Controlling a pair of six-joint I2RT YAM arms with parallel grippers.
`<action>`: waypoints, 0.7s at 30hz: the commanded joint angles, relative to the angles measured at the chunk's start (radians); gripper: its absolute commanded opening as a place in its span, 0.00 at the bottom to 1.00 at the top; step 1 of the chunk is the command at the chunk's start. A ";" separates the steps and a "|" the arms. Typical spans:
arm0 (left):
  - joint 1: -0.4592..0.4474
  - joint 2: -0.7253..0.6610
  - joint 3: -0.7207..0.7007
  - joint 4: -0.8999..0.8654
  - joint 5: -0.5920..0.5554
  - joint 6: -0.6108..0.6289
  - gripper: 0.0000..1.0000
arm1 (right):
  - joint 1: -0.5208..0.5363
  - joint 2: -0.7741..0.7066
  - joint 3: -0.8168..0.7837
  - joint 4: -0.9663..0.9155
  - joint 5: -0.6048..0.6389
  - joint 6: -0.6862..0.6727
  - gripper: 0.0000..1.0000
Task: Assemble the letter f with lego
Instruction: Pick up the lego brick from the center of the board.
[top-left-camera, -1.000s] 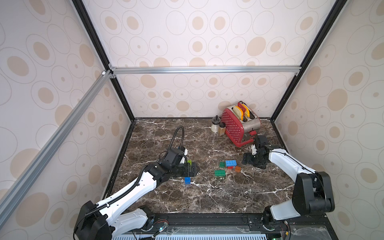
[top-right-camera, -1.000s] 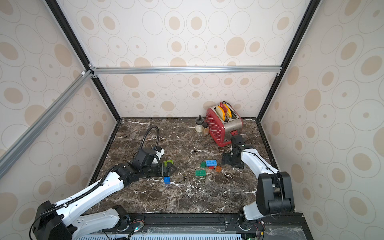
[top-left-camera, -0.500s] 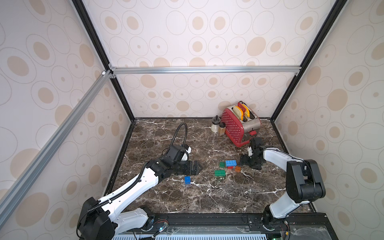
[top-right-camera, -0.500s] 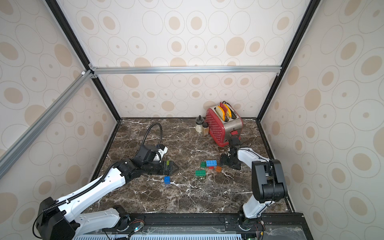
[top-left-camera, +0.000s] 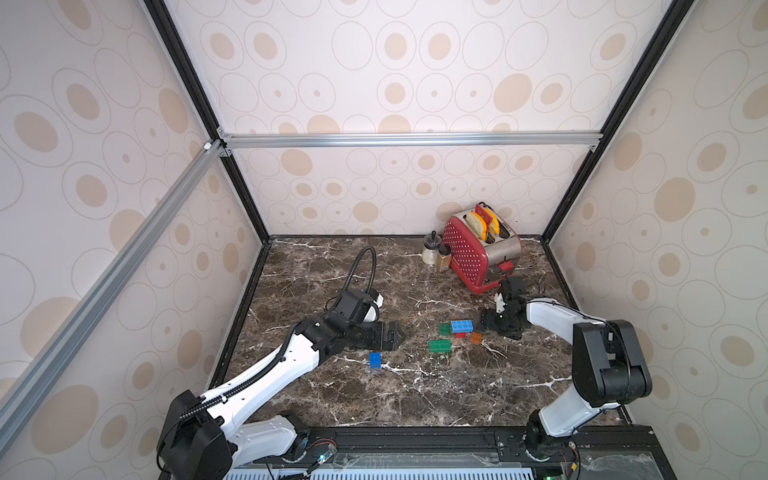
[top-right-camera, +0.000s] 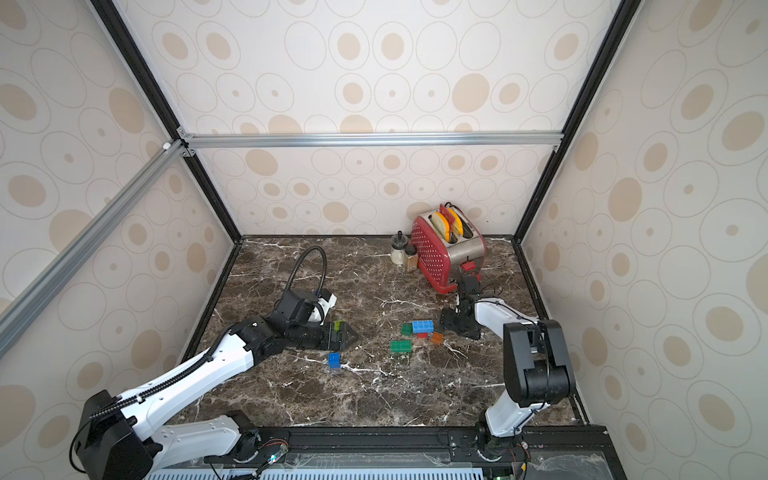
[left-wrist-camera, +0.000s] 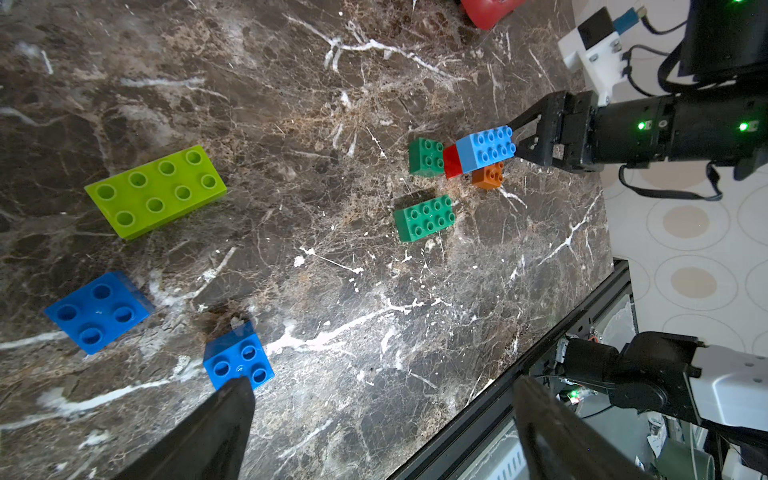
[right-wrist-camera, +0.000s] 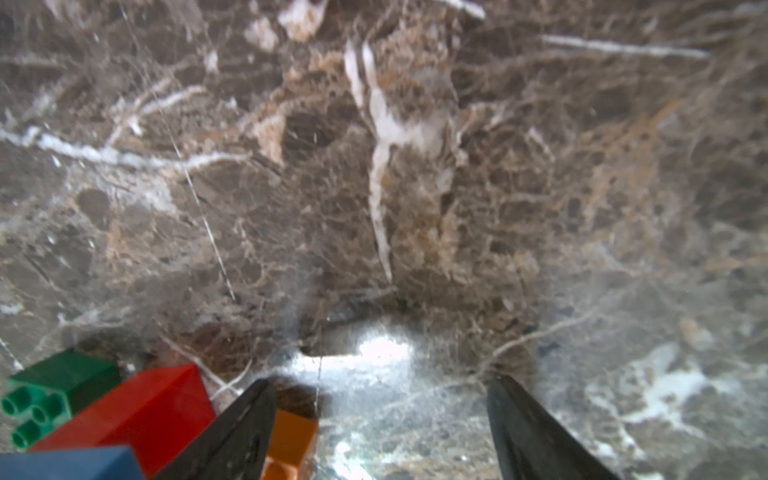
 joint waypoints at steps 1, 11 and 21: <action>0.006 -0.007 0.011 0.000 -0.009 0.017 0.99 | 0.024 -0.023 -0.053 -0.061 0.007 -0.008 0.85; 0.006 -0.028 0.005 0.002 -0.013 0.018 0.99 | 0.108 -0.081 -0.080 -0.108 0.031 0.035 0.84; 0.006 -0.024 0.012 -0.009 -0.009 0.019 0.99 | 0.237 -0.183 -0.067 -0.187 0.086 0.043 0.85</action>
